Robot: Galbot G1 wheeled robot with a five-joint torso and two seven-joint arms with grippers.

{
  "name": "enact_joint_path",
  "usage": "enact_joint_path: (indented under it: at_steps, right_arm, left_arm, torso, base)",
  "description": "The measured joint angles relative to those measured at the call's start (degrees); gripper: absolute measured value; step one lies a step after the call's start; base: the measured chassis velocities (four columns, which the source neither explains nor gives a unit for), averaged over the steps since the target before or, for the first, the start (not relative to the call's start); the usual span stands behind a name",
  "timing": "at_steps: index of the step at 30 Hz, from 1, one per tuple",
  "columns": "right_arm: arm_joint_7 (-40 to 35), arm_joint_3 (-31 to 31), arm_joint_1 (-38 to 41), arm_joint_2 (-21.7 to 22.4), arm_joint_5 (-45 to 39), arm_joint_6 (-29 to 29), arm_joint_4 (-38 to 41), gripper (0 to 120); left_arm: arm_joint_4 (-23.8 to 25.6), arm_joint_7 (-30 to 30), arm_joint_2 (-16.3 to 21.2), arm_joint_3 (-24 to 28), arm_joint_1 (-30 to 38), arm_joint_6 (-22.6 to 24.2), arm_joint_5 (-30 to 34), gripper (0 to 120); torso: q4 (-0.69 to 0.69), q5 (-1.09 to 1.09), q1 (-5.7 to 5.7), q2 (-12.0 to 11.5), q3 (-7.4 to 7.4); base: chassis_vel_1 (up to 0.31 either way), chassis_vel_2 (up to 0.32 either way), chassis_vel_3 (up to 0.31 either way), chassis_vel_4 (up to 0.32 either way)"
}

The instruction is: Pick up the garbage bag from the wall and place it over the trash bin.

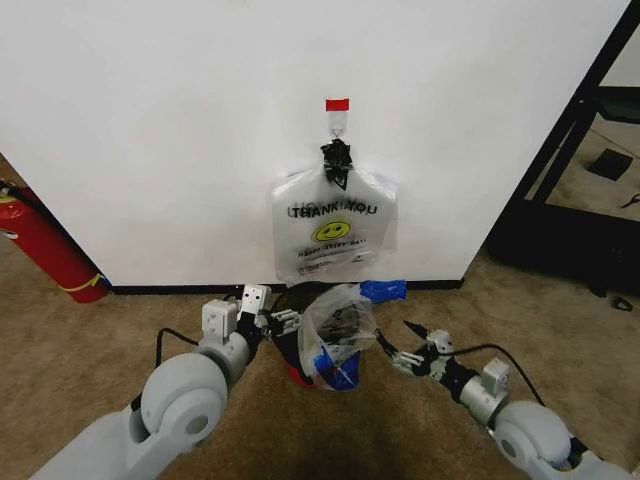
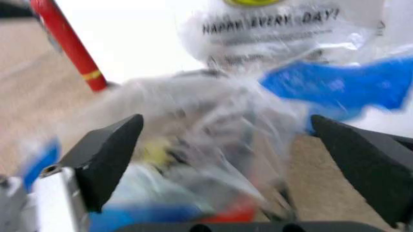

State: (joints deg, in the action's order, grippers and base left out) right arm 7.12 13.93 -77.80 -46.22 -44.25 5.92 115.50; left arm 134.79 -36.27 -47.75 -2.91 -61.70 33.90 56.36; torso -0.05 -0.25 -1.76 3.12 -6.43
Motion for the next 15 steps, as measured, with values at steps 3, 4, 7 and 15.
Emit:
enact_joint_path:
  at_steps: [3,4,7,15]
  right_arm:
    - [-7.3,-3.7,3.8,-2.8,-2.0,3.9,1.6,100]
    - [-9.6,-5.2,5.2,-3.9,-1.4,4.9,1.5,100]
    - [-16.1,-8.2,8.2,-6.9,-0.5,7.4,0.8,100]
    - [-35.1,-11.9,11.0,-12.2,-3.1,20.6,2.2,93]
  left_arm:
    - [0.6,1.0,-0.2,0.6,-0.9,-0.3,-2.6,100]
    - [0.6,1.3,-0.3,0.7,-1.2,-0.4,-3.2,100]
    - [0.3,1.7,-0.3,1.0,-1.5,-0.6,-3.7,100]
    - [-1.6,2.2,-0.6,3.0,0.4,-0.9,-4.2,100]
  torso:
    - [-0.01,0.01,0.0,0.0,0.0]
    - [-0.01,0.0,0.0,0.0,0.0]
    - [0.02,0.02,0.0,0.0,-0.01]
    - [-0.01,0.0,0.0,0.0,-0.01]
  base:
    - [0.0,0.0,0.0,0.0]
    - [0.0,0.0,0.0,0.0]
    - [0.0,0.0,0.0,0.0]
    - [0.0,0.0,0.0,0.0]
